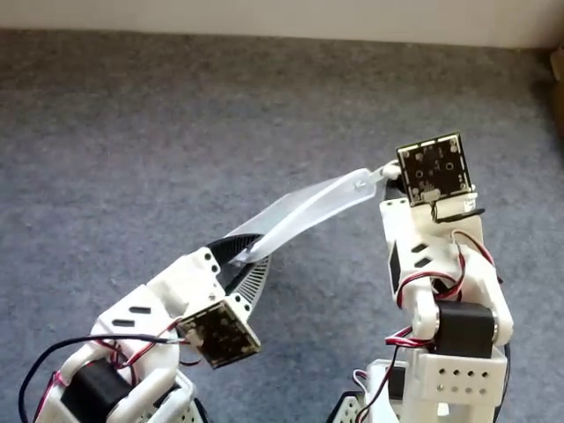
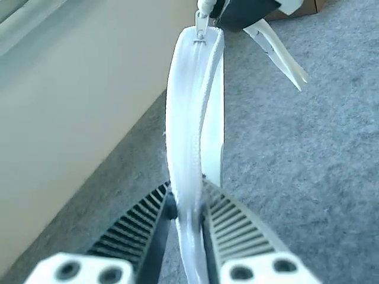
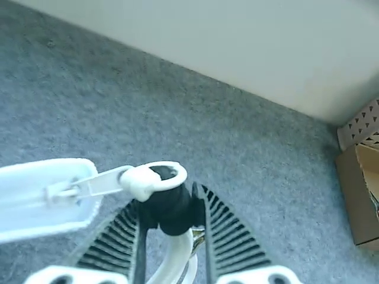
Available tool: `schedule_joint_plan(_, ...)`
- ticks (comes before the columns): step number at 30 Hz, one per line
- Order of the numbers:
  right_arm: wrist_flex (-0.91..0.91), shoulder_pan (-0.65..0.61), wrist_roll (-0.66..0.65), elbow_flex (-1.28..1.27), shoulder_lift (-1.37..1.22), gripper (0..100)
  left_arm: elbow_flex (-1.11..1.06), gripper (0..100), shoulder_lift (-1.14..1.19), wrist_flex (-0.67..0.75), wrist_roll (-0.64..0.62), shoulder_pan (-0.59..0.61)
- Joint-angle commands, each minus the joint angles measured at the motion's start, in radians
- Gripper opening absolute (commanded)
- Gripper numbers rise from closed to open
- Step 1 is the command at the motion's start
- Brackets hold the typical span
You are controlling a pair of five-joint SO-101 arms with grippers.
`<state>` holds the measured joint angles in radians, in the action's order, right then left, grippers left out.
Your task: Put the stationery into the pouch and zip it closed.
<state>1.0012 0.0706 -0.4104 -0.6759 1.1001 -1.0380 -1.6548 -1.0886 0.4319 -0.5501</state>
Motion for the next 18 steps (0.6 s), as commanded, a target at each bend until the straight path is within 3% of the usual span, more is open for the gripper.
schedule_joint_plan(1, -0.044, 0.088, -0.009, 0.004, -0.013, 0.7, 0.018, 0, -0.051, -0.02, -0.032, 0.042)
schedule_joint_plan(7, 0.018, 0.071, -0.012, 0.012, -0.008, 1.5, 0.016, 0, -0.051, -0.017, -0.034, 0.044)
schedule_joint_plan(11, 0.114, 0.007, 0.011, 0.059, -0.004, 16.2, 0.015, 0, -0.05, 0.023, -0.068, 0.108)
schedule_joint_plan(14, 0.186, -0.048, 0.103, 0.133, -0.005, 22.4, 0.013, 1, -0.048, 0.08, -0.12, 0.196)
schedule_joint_plan(18, 0.318, -0.122, 0.106, 0.242, -0.005, 22.5, -0.013, 12, -0.058, 0.104, -0.133, 0.239)
